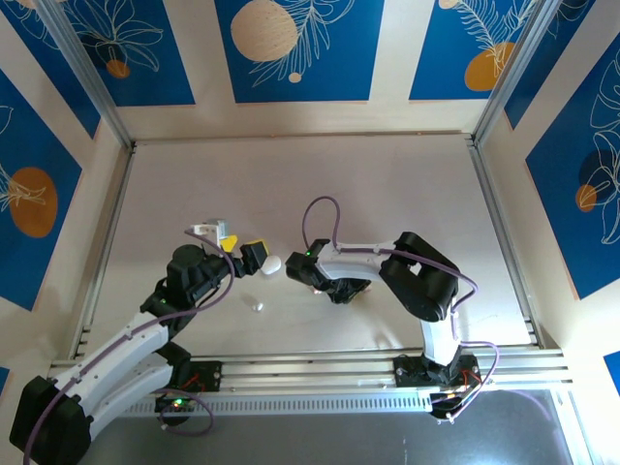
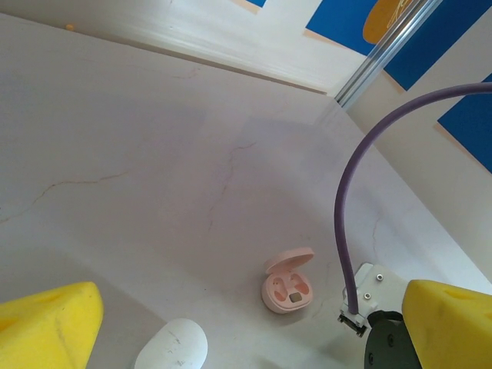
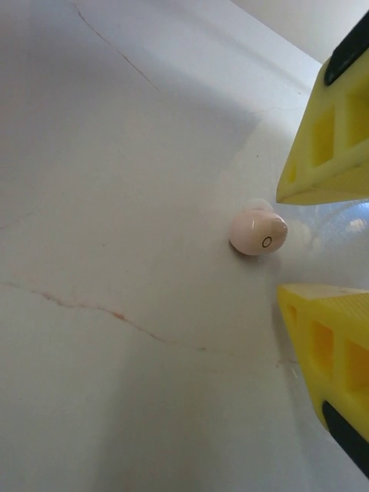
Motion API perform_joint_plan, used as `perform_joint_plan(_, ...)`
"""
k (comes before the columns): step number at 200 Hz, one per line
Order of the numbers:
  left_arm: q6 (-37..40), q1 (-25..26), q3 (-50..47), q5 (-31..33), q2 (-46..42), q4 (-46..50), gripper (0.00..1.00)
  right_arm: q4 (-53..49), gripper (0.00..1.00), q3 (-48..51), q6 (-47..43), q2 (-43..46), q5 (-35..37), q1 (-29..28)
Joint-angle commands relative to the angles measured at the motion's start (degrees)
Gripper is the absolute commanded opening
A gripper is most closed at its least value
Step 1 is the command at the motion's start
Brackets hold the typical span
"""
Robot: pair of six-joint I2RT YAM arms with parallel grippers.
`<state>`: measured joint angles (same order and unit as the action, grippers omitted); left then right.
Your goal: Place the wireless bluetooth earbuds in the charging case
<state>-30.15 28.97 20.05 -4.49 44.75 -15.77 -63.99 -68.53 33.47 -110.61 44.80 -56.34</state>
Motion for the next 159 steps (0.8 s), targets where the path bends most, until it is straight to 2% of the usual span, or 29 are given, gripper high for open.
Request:
perform_joint_plan(1,-0.61,-0.67,-0.63,-1.44,-0.1,-1.98,1.0,-0.65,0.32,-1.07,-0.21,-0.87,2.25,0.69)
perform_joint_plan(159,-0.83,-0.67,-0.72,-2.19,0.32,-2.67,1.0,0.79,0.28,-0.37,-0.69,-2.42,1.87,1.1)
